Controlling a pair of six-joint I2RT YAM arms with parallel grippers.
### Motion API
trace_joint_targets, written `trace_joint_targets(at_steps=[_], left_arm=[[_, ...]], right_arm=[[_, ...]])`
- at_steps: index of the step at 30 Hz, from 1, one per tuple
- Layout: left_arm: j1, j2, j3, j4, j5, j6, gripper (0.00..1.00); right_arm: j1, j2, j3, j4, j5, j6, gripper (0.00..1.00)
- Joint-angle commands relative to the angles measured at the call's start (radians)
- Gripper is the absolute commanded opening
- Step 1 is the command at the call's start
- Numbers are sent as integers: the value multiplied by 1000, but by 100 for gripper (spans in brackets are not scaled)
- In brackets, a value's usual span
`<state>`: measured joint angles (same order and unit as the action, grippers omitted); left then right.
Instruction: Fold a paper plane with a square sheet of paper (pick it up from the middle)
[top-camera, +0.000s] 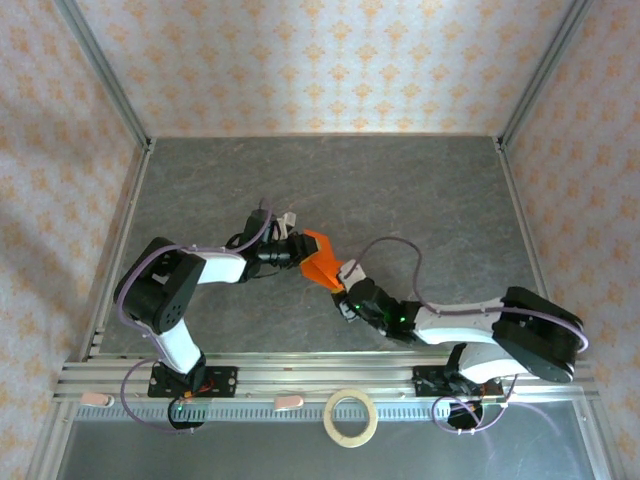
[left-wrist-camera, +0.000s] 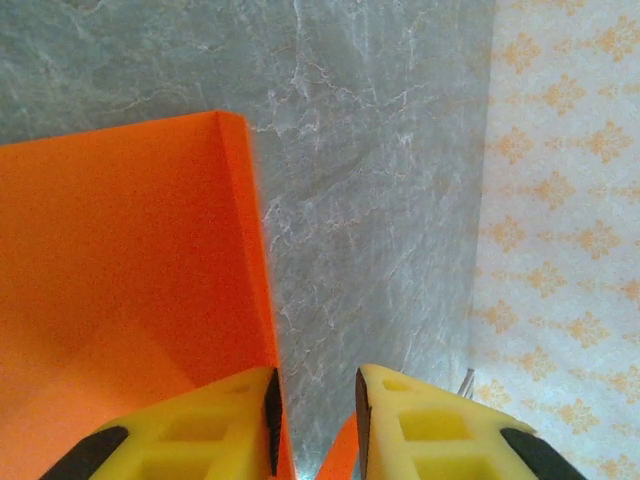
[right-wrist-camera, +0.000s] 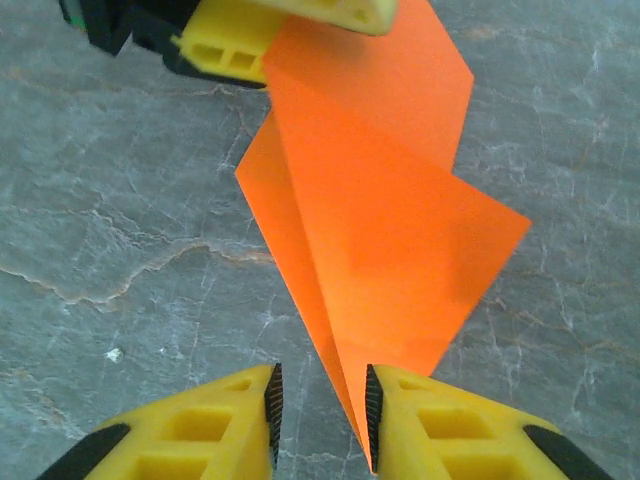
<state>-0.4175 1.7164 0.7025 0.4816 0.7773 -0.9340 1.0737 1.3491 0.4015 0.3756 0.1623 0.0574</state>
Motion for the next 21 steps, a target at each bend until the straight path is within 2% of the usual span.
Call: trace_joint_targets(at_steps=[1,7,13,17,21], left_arm=[[-1,-34,36,-53,11,51,27],[0,-28,52,-65,20,64,27],[0,-18,56,-66,32,65,23],[0,-15,59,-63,37,64,22],[-1,-16,58,-59,37,64,21]], right_arm=[[49,43,51,44,198,-130,30],[75,123,84,60,254,-181,28],[75,177,97,85,314,-177,26],[75,197,99,101,309,-189,22],[75,224,100,111,306,-183,22]])
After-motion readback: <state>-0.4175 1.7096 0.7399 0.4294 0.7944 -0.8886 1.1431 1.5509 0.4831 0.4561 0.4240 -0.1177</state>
